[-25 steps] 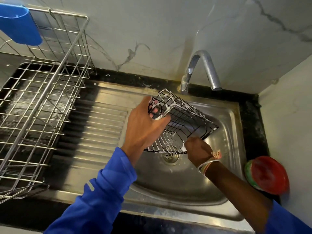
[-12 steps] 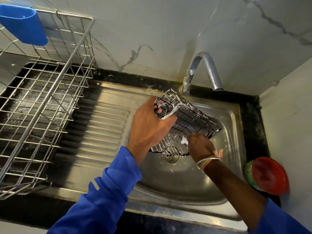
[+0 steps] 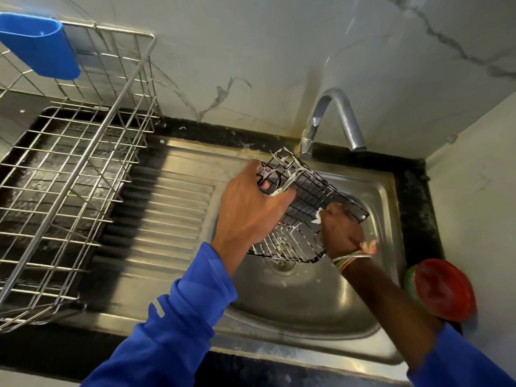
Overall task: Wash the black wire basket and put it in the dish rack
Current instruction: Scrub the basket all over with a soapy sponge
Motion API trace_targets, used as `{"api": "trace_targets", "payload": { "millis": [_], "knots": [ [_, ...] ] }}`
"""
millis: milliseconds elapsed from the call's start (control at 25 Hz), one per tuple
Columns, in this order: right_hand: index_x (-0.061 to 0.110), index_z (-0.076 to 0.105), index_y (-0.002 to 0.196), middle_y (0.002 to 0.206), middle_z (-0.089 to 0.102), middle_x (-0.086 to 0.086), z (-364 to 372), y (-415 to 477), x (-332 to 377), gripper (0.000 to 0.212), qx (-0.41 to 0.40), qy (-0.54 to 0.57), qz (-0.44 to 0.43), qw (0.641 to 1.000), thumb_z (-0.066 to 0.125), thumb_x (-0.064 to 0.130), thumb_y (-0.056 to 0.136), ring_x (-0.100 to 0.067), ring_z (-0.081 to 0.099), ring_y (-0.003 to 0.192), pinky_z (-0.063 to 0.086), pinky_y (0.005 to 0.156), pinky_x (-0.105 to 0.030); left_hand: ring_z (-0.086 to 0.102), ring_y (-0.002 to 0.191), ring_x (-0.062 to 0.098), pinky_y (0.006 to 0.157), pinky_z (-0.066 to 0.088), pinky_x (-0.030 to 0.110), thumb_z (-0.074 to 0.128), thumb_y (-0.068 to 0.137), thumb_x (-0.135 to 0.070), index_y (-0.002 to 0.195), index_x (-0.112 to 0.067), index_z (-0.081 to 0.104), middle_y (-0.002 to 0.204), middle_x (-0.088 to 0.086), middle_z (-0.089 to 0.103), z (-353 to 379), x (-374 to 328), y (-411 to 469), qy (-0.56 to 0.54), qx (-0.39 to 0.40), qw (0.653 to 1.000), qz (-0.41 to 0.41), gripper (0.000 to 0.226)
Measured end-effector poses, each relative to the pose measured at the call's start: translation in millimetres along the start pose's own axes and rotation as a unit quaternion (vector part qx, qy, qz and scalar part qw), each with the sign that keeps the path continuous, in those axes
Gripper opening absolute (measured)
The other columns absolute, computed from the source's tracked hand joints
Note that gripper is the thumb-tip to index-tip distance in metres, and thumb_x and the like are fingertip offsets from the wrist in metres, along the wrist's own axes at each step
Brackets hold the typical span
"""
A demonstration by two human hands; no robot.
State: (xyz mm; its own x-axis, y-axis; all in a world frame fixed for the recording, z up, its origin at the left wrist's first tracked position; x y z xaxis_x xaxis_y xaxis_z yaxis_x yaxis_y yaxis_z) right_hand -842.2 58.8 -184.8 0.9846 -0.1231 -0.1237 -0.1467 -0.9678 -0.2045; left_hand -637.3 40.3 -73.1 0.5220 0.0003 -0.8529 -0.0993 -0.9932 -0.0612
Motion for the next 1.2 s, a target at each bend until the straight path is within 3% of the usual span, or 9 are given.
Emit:
{"api": "trace_targets", "payload": {
  "millis": [160, 360, 560, 640, 800, 920, 1000, 1120, 1200],
  "knots": [
    [0.007, 0.056, 0.12, 0.119, 0.058, -0.012, 30, -17, 38, 0.027, 0.031, 0.013, -0.088, 0.996, 0.043, 0.013, 0.097, -0.024, 0.06, 0.105, 0.055, 0.08, -0.032, 0.062, 0.086, 0.002, 0.071, 0.051, 0.024, 0.072, 0.081, -0.039, 0.106, -0.03, 0.056, 0.091, -0.018, 0.063, 4, 1, -4, -0.008, 0.003, 1.0, -0.02, 0.031],
    [0.007, 0.069, 0.091, 0.09, 0.067, -0.011, -15, 9, -5, 0.009, -0.081, 0.09, 0.029, 0.992, 0.064, 0.007, 0.083, -0.024, 0.067, 0.08, 0.041, 0.058, -0.025, 0.063, 0.084, 0.006, 0.067, 0.048, 0.027, 0.064, 0.075, -0.042, 0.105, -0.023, 0.058, 0.093, -0.011, 0.067, 3, 9, -7, -0.051, -0.002, 0.997, -0.065, 0.036],
    [0.009, 0.06, 0.115, 0.12, 0.056, -0.01, 13, -8, 23, 0.028, -0.043, 0.07, -0.047, 0.996, 0.054, 0.022, 0.091, -0.026, 0.052, 0.11, 0.044, 0.09, -0.035, 0.058, 0.078, 0.008, 0.063, 0.041, 0.026, 0.068, 0.084, -0.032, 0.105, -0.018, 0.058, 0.091, -0.006, 0.066, 4, 11, -8, -0.069, -0.005, 0.993, -0.092, 0.027],
    [0.01, 0.063, 0.112, 0.116, 0.06, -0.009, 11, -4, 20, 0.025, -0.031, 0.065, -0.061, 0.996, 0.058, 0.018, 0.089, -0.025, 0.055, 0.107, 0.047, 0.089, -0.034, 0.059, 0.082, 0.013, 0.065, 0.042, 0.029, 0.065, 0.079, -0.042, 0.109, -0.017, 0.057, 0.097, -0.004, 0.066, 5, 12, -9, -0.066, 0.008, 0.992, -0.103, 0.04],
    [0.005, 0.069, 0.088, 0.09, 0.066, -0.014, -2, 8, -6, 0.018, -0.075, 0.096, 0.003, 0.993, 0.074, 0.0, 0.071, -0.033, 0.066, 0.076, 0.056, 0.059, -0.036, 0.058, 0.097, 0.02, 0.076, 0.044, 0.035, 0.057, 0.069, -0.056, 0.13, -0.013, 0.047, 0.121, 0.007, 0.061, 7, 13, -10, -0.05, 0.036, 0.99, -0.131, 0.075],
    [0.011, 0.063, 0.116, 0.117, 0.061, -0.01, 23, -5, 16, 0.028, -0.018, 0.05, -0.048, 0.997, 0.061, 0.009, 0.088, -0.024, 0.062, 0.101, 0.054, 0.079, -0.032, 0.054, 0.105, 0.017, 0.086, 0.044, 0.038, 0.066, 0.085, -0.047, 0.143, -0.016, 0.037, 0.138, 0.004, 0.054, 11, 12, -11, -0.026, 0.049, 0.99, -0.131, 0.072],
    [0.014, 0.064, 0.116, 0.117, 0.061, -0.007, 25, -9, 23, 0.027, 0.004, 0.041, -0.086, 0.995, 0.06, 0.01, 0.09, -0.021, 0.062, 0.1, 0.052, 0.078, -0.029, 0.052, 0.108, 0.017, 0.092, 0.048, 0.042, 0.066, 0.088, -0.046, 0.146, -0.017, 0.031, 0.145, 0.005, 0.05, 13, 16, -11, -0.008, 0.052, 0.991, -0.12, 0.075],
    [0.01, 0.073, 0.091, 0.092, 0.066, -0.009, 5, 7, 5, 0.023, -0.083, 0.044, -0.082, 0.992, 0.078, 0.0, 0.071, -0.025, 0.067, 0.074, 0.052, 0.054, -0.029, 0.057, 0.103, 0.018, 0.086, 0.052, 0.041, 0.066, 0.088, -0.047, 0.144, -0.015, 0.031, 0.136, 0.004, 0.054, 12, 19, -9, -0.005, 0.05, 0.992, -0.117, 0.073],
    [0.009, 0.071, 0.095, 0.096, 0.067, -0.01, 6, 8, 9, 0.018, -0.051, 0.016, -0.095, 0.994, 0.071, 0.002, 0.078, -0.027, 0.067, 0.083, 0.052, 0.063, -0.031, 0.053, 0.086, 0.006, 0.069, 0.045, 0.029, 0.066, 0.091, -0.043, 0.145, -0.014, 0.03, 0.113, -0.006, 0.056, 12, 19, -7, -0.017, 0.049, 0.991, -0.122, 0.071]
  ]
}}
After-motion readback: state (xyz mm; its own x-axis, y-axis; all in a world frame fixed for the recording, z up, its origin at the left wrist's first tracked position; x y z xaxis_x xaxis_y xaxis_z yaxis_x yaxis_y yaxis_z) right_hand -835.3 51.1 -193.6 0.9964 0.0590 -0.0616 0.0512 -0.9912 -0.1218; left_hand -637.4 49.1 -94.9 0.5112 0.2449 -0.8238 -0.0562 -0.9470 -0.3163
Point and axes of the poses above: each hand's wrist, its own y-axis towards the middle knuckle, its own z-axis out of the palm, x = y × z, the point moved 5 cm from there along y, towards the middle knuckle
